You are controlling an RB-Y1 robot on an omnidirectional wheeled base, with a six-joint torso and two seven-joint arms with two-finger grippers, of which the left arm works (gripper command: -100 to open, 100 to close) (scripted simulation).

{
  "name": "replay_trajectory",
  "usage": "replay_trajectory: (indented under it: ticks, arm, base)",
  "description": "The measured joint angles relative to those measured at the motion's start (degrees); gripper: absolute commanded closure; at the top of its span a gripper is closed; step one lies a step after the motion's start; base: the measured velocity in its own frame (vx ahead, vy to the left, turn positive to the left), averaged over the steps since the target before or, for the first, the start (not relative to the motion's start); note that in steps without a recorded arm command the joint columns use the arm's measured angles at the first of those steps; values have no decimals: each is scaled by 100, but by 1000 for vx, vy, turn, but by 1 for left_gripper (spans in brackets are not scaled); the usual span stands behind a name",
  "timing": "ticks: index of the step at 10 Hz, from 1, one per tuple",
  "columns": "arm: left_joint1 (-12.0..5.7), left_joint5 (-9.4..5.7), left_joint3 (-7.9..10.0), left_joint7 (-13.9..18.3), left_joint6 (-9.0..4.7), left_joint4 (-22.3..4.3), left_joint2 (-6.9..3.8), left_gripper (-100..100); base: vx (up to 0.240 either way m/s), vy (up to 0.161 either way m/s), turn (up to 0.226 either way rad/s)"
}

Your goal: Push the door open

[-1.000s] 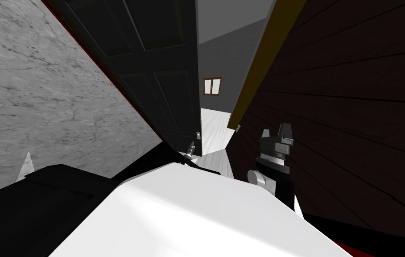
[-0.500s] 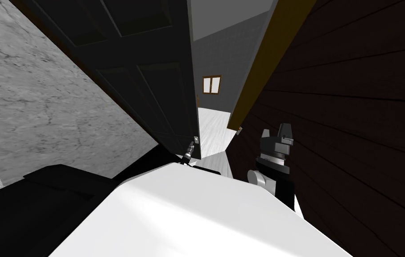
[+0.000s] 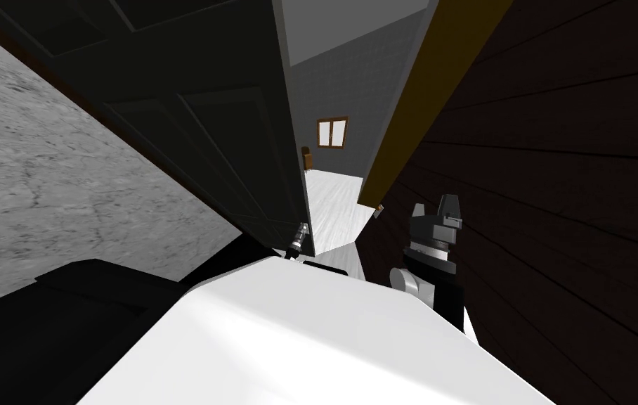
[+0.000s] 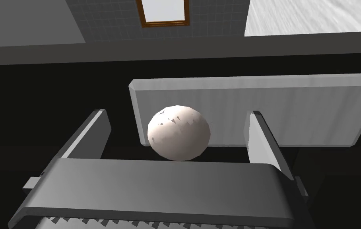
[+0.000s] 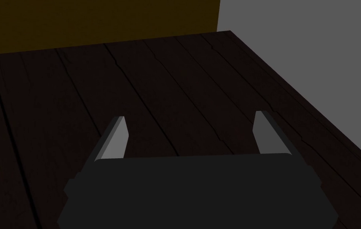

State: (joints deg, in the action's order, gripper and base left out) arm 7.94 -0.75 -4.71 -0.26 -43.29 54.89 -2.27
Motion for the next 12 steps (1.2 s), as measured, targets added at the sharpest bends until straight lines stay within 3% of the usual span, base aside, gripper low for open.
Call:
replay_trajectory:
  ticks: [5,8,9,10,11,12]
  arm:
    - [0,3,-3,-2,26,-12,-5,100]
    - [43,-37,-11,-37,73,-21,-54,100]
    - [-23,-70,23,-79,67,-112,-60,100]
    - [21,-93,32,-116,90,-34,-81,100]
    - [-3,-128,62,-177,65,-42,-79,100]
    - [-192,-184,128,-219,-78,-317,-107,100]
  base:
    - [-13,0,-3]
    - [147,-19,68]
    - [212,-7,62]
    - [209,-5,154]
    - [212,-39,86]
    - [142,-37,3]
